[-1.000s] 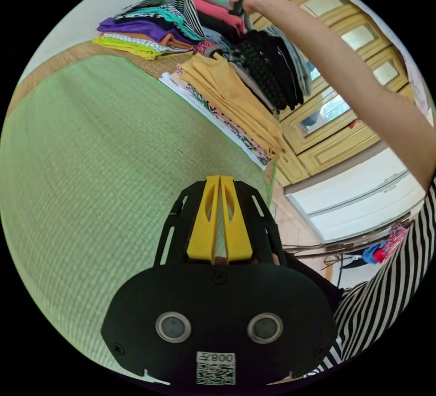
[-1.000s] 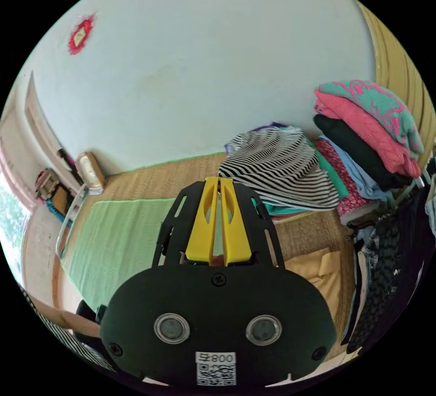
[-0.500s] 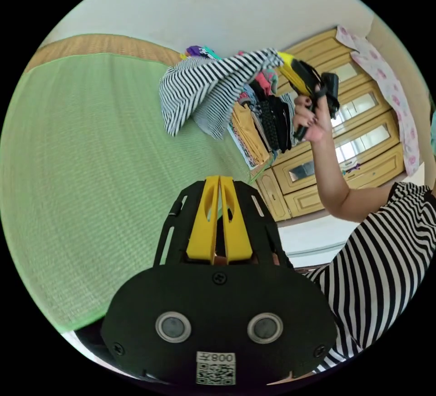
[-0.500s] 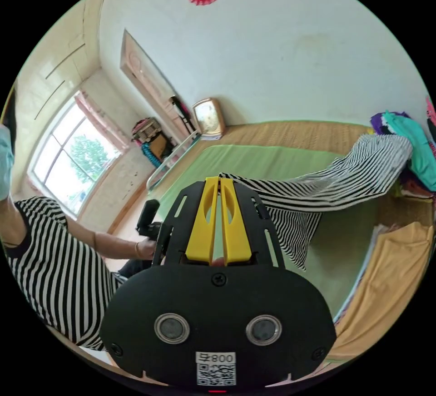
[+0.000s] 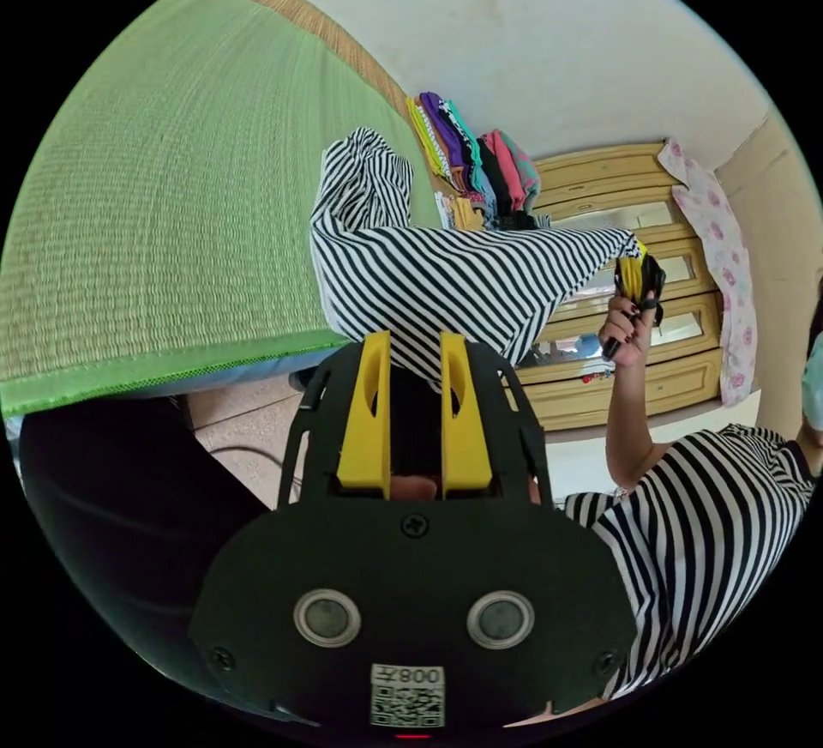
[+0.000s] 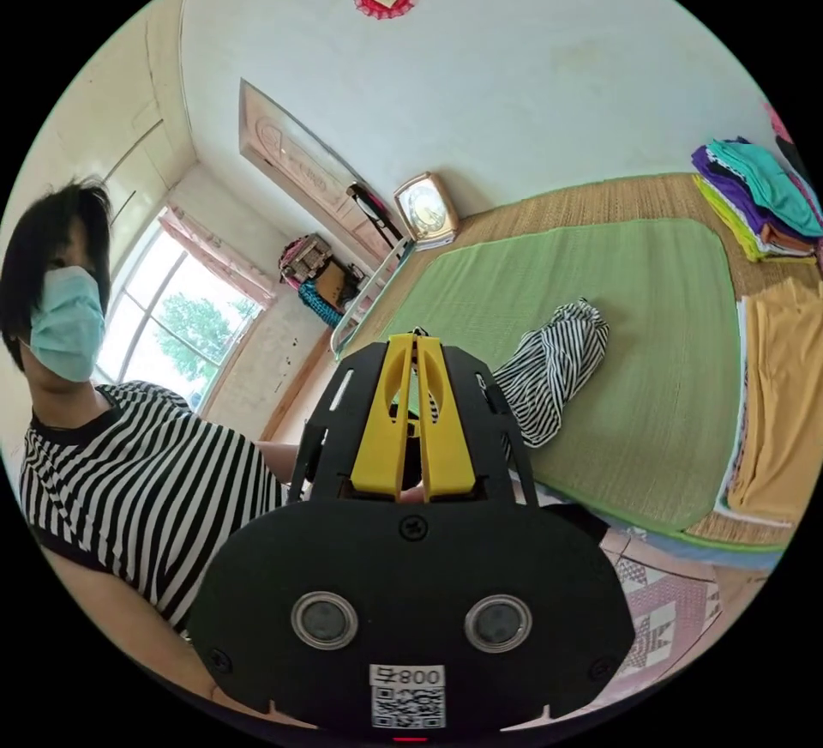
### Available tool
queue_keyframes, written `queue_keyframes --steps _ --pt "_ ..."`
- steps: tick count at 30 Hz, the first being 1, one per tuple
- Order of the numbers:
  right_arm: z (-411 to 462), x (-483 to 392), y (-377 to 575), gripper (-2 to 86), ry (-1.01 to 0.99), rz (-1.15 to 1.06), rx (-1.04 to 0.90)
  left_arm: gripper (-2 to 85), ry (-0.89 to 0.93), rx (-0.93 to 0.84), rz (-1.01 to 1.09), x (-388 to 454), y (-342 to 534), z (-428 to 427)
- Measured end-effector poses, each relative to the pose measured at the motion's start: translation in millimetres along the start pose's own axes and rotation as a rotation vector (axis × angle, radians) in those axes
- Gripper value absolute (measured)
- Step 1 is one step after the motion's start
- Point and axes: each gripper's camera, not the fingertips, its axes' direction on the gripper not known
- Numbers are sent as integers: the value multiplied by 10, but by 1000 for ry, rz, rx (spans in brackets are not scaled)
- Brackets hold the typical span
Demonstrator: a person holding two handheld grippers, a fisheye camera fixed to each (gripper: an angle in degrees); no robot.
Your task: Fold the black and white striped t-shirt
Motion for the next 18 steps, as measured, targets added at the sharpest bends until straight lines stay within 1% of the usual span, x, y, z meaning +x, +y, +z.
queue_keyframes --steps 3,5,6,8,9,10,11,13,15,17,18 --pt "-142 331 112 1 87 59 29 90 26 -12 -26 -68 49 -73" --pt "-289 801 175 2 209 157 60 88 33 -10 -27 -96 76 -175" --pt "-327 948 179 2 239 176 62 87 29 -15 -22 -96 80 -201" --pt "-482 1631 206 3 421 312 73 85 0 -42 -2 -87 93 -304" --pt "-507 1803 216 3 472 345 71 85 -5 -49 5 -82 98 -332" --pt "-561 2153 252 4 520 431 81 85 -17 -60 15 -73 112 -392" --pt "-587 2444 296 5 527 483 97 84 -31 -64 21 -64 134 -460" --pt "-529 2717 352 6 553 532 111 84 -38 -62 29 -55 182 -574" --pt "-316 2811 359 8 581 495 89 84 -42 -63 26 -59 245 -680" --pt "48 2933 357 13 677 477 20 83 -44 -72 18 -80 345 -806" --pt "130 2976 367 16 691 484 10 83 -46 -76 16 -86 372 -834"
